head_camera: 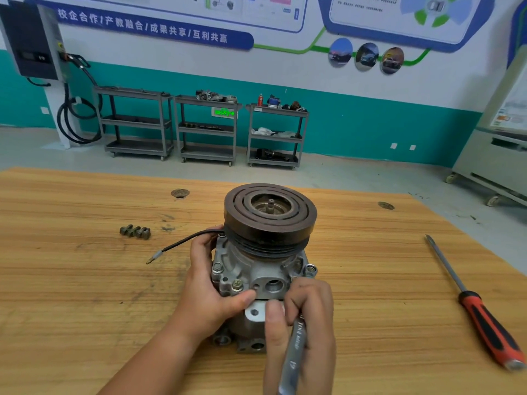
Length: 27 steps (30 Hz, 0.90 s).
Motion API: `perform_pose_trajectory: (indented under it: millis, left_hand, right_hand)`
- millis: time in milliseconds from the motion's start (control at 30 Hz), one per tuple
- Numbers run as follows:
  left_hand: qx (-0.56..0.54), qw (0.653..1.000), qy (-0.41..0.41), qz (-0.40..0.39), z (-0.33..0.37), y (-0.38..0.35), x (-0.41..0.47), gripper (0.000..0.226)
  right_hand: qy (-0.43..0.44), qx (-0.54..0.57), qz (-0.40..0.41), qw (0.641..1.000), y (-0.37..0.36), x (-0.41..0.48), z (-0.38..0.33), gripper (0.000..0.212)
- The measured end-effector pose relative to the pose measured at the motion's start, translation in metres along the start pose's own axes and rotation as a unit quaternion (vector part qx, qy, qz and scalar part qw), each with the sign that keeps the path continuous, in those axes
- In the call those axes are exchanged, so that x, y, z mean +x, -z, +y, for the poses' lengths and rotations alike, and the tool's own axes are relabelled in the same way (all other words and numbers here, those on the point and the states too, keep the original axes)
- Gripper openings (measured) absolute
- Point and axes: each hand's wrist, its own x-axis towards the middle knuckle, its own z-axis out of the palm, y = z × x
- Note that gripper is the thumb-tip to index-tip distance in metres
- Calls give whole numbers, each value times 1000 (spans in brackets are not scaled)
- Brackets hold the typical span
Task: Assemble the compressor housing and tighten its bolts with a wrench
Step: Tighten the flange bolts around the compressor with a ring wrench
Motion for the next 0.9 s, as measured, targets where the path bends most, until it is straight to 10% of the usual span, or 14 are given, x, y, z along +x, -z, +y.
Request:
perform_pose_trajectory:
  millis: [300,367,533,767,900]
  left_hand:
    - [7,999,39,-16,-4,5,-1,99]
    - [16,999,41,-15,-4,5,-2,96]
    - [15,999,38,-9,-2,4,-2,89]
    - [12,1000,21,-16,-4,5,-1,89]
    - [5,999,23,-22,-5,5,0,90]
  right_hand:
    - [113,63,-102,986,46,35,-13,39]
    - [18,201,-126,971,63,60,-10,46]
    - [-370,397,-130,830,74,118,38,60]
    - [-509,507,-213,662,49,139,90,54]
    - [-584,574,-278,501,42,144,103,49]
